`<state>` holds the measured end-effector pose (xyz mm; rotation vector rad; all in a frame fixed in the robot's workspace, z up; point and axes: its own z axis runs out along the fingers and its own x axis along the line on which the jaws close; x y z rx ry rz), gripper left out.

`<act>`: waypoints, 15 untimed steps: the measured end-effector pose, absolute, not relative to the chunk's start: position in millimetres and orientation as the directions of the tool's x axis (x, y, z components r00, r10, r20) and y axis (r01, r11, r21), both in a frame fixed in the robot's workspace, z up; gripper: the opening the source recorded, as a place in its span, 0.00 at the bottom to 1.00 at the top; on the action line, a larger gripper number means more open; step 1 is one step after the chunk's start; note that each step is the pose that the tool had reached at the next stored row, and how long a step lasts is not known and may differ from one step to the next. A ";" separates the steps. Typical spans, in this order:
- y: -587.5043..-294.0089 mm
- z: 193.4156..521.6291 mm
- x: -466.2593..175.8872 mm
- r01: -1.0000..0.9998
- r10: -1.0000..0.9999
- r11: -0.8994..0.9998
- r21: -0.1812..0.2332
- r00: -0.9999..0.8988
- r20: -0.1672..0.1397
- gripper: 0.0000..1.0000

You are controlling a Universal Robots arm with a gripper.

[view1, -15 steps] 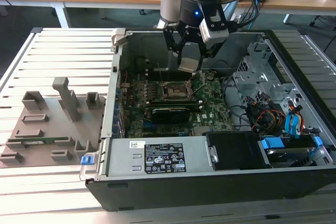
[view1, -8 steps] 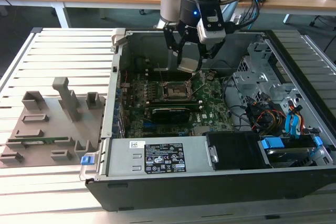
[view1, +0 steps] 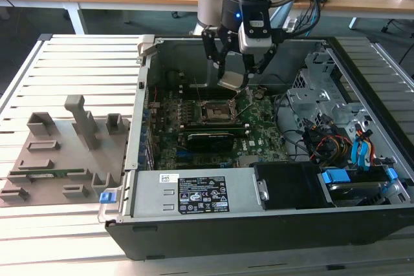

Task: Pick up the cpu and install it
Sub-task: 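Place the cpu into insertion slot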

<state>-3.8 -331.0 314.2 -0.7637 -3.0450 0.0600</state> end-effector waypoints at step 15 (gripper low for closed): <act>-331.0 314.0 -3.8 0.599 0.599 0.800 -0.043 -0.801 -0.011 0.55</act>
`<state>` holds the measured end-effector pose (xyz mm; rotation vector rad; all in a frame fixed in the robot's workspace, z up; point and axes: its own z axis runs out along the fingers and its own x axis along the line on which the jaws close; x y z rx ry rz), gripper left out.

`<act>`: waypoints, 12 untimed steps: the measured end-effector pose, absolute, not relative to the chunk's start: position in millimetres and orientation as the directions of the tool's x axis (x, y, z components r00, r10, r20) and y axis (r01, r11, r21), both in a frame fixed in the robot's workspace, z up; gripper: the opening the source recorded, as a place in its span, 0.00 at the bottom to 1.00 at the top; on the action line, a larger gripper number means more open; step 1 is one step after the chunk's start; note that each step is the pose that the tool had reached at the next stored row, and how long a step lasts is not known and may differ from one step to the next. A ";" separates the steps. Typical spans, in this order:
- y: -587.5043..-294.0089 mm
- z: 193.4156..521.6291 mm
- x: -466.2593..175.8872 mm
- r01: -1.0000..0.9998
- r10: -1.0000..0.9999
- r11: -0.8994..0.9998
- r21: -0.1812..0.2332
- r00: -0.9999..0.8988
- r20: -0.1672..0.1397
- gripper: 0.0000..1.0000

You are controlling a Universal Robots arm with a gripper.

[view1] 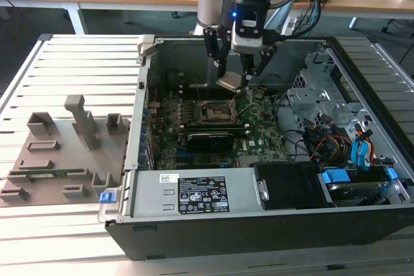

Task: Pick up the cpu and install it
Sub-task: 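Place the cpu into insertion slot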

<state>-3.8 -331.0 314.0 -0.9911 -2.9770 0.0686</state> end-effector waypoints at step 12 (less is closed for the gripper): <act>-331.0 313.9 -3.8 0.692 0.692 0.721 -0.046 -0.722 -0.014 0.55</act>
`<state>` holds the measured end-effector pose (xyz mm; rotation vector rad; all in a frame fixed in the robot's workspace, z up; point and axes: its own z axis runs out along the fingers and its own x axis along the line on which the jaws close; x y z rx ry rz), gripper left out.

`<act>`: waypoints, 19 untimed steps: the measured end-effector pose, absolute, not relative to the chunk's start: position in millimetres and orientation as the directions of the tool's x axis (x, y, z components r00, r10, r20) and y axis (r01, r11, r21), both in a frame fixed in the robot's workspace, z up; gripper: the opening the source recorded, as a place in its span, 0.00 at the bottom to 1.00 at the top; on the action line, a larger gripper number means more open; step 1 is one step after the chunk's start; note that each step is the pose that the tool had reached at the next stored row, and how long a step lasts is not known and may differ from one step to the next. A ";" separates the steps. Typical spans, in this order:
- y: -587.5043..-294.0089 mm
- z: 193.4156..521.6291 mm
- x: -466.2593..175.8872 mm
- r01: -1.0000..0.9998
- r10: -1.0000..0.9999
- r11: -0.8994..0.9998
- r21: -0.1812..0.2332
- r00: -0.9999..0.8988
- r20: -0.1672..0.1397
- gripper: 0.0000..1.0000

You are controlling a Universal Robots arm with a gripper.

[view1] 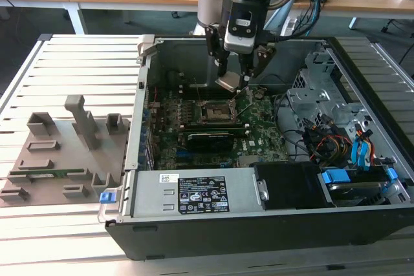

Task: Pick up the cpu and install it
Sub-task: 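Place the cpu into insertion slot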

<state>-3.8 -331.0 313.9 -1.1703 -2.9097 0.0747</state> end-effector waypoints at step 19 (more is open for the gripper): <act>-331.0 313.7 -3.8 0.848 0.849 0.528 -0.046 -0.529 -0.014 0.55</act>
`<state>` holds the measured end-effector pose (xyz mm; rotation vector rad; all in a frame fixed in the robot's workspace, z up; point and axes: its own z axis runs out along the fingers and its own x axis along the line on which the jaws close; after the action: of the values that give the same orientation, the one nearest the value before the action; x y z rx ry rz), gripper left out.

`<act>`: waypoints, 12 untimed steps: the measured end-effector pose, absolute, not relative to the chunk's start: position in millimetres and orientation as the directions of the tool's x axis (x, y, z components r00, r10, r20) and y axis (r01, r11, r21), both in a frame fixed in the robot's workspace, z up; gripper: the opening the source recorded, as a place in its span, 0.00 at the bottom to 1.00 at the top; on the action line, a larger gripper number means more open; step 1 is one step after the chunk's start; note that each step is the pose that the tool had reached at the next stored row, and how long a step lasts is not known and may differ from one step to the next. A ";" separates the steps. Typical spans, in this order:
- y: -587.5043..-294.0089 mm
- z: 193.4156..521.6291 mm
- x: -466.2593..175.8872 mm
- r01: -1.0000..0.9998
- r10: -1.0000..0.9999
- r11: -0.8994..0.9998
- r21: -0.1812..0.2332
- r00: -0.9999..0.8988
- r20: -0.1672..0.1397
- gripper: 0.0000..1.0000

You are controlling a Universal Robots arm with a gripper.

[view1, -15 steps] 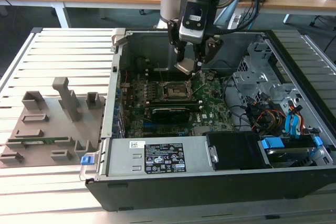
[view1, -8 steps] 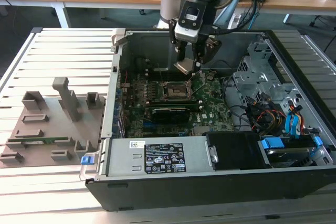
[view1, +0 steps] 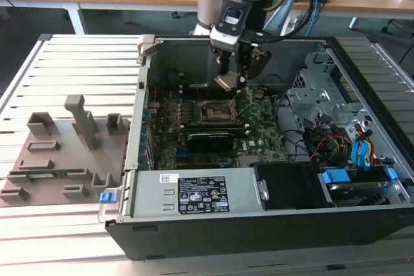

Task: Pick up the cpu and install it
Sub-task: 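Place the cpu into insertion slot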

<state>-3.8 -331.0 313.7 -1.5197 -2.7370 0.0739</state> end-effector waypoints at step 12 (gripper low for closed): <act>-331.0 313.7 -3.8 0.900 0.901 0.433 -0.047 -0.434 -0.015 0.55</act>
<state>-3.8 -331.0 313.7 -1.6641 -2.6492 0.0742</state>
